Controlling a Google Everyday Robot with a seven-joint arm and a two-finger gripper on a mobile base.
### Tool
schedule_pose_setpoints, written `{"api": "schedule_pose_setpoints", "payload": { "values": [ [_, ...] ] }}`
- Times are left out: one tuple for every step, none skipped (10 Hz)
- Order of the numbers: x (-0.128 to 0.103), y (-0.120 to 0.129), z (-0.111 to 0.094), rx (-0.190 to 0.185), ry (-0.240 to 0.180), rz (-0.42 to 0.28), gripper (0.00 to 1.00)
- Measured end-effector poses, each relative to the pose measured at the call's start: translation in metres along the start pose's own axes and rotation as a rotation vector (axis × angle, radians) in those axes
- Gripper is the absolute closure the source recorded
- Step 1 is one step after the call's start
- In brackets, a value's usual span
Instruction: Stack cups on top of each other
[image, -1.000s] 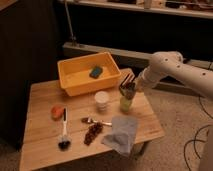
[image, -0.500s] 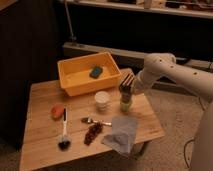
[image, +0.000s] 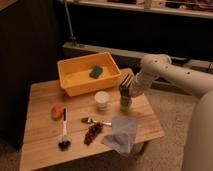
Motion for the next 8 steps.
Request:
{"api": "schedule_pose_setpoints", "payload": {
  "values": [
    [0.001,-0.002,0.006,0.008,0.004,-0.005,0.67],
    [0.002,-0.006,0.008,0.019,0.001,-0.011,0.57],
    [0.003,-0.009,0.006,0.019,-0.008,-0.011,0.46],
    [0.004,-0.012,0.004,0.009,-0.017,-0.015,0.35],
    [0.004,-0.013,0.002,0.000,-0.025,-0.020,0.26],
    [0.005,-0.014,0.002,-0.008,-0.030,-0.027,0.20],
    [0.006,-0.012,0.001,-0.018,-0.034,-0.034,0.20],
    [0.007,-0.010,0.001,-0.026,-0.036,-0.039,0.20]
  ]
}}
